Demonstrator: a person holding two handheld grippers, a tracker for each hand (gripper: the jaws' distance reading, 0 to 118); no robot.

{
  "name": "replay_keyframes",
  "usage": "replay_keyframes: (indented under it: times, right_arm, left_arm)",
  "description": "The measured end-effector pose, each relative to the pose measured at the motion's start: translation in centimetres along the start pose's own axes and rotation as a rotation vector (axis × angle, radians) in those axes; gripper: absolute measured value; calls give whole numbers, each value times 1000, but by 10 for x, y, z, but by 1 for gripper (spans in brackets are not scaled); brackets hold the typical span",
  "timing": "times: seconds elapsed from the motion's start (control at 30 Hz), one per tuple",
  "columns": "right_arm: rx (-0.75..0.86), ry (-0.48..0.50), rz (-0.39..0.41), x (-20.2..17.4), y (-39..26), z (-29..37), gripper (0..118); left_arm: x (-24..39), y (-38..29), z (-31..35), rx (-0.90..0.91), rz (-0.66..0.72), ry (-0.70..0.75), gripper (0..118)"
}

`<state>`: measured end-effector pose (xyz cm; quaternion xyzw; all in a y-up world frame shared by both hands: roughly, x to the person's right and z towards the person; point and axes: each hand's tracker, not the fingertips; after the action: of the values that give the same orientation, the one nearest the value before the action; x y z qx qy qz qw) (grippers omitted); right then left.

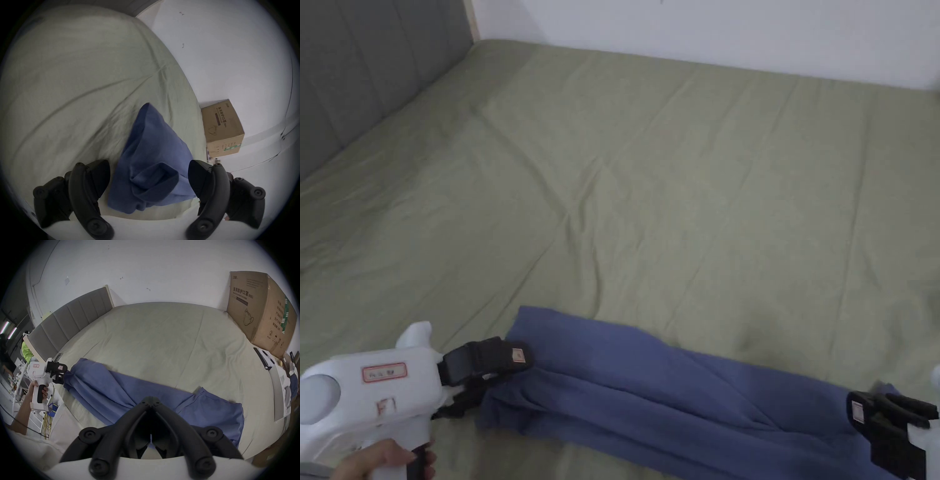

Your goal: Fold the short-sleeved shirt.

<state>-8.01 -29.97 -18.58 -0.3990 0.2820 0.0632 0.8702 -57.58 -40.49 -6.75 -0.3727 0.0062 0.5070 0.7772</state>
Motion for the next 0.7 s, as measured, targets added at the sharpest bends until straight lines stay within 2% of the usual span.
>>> replay_keyframes:
  times: [0.13,0.17,0.2,0.23,0.27,0.33,0.5,0.53,0.63,0.7]
  right_arm:
    - [-13,14,-12,-4,3,-4,0]
    - [-17,17,-20,-4,4,-5,0]
    - [-20,19,-24,-4,4,-6,0]
    - [-24,18,-26,-4,4,-8,0]
    - [-26,18,-27,-4,4,-8,0]
    - [-34,15,-28,-2,3,-8,0]
    - [-46,1,-39,10,1,-3,0]
    - [-43,-5,-50,12,-1,-1,0]
    - [-27,4,-87,22,-6,8,0]
    - [-23,0,-95,29,-10,13,0]
  left_arm:
    - [-9,6,-9,-2,29,-71,99]
    - [-11,10,-12,-2,28,-64,92]
    - [-10,12,-15,6,35,-39,70]
    - [-11,14,-23,-5,36,21,28]
    - [-23,17,-33,-56,60,35,8]
    - [-29,18,-34,-48,120,-71,8]
    - [11,18,-21,-17,-26,106,8]
    - [2,26,-18,-12,-49,125,8]
    - [30,26,3,22,-65,90,8]
    - [77,12,19,46,-137,84,8]
